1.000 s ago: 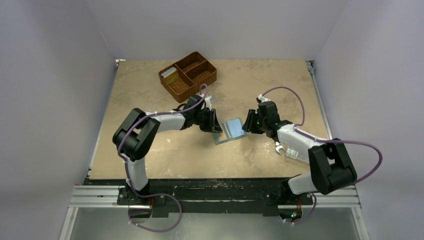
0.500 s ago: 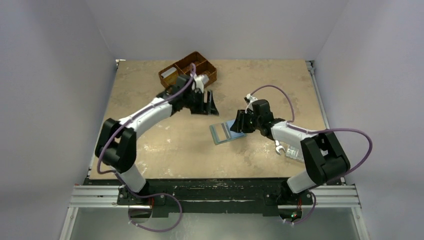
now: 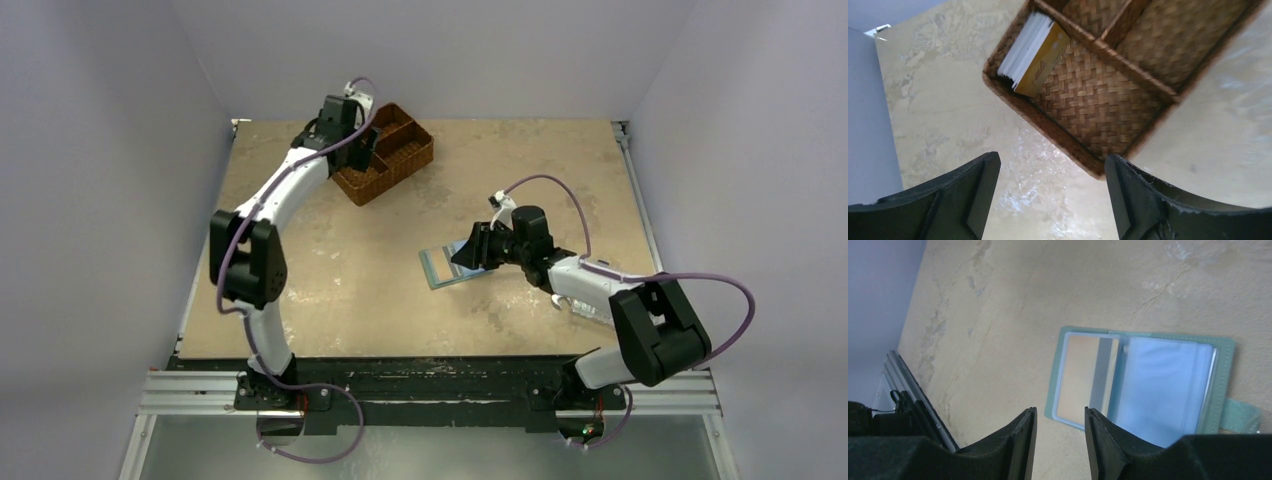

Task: Put the credit cards into the card holder
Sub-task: Pick up the credit card from the storage box.

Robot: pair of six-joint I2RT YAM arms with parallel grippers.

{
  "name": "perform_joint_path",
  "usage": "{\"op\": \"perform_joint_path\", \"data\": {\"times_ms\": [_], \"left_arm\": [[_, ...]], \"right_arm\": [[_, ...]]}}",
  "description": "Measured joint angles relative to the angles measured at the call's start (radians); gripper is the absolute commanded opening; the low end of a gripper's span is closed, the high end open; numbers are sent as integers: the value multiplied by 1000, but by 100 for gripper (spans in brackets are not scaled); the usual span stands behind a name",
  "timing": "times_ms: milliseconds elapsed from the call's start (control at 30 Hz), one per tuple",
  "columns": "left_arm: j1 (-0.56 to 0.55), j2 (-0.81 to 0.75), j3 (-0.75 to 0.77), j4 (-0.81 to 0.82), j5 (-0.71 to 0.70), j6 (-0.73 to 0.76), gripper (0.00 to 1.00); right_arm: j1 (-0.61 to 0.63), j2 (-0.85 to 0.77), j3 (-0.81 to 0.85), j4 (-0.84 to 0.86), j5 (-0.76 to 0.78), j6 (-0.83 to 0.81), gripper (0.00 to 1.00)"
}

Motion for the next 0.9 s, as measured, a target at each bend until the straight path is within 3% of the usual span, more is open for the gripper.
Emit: {"op": "perform_joint_path", "data": {"times_ms": [67,300,600,900], "left_arm": [[0,93,48,-21,-33,66,76],[0,380,318,-160,-144,206,76],[0,471,470,-199,-227,274,69],[0,535,478,-197,-252,307,69]], "right_arm": [[1,0,-26,26,-19,10,47],[5,0,-87,109,-90,47,47],[6,3,-94,180,-143,78,47],[6,23,-94,187,-158,79,46]]}}
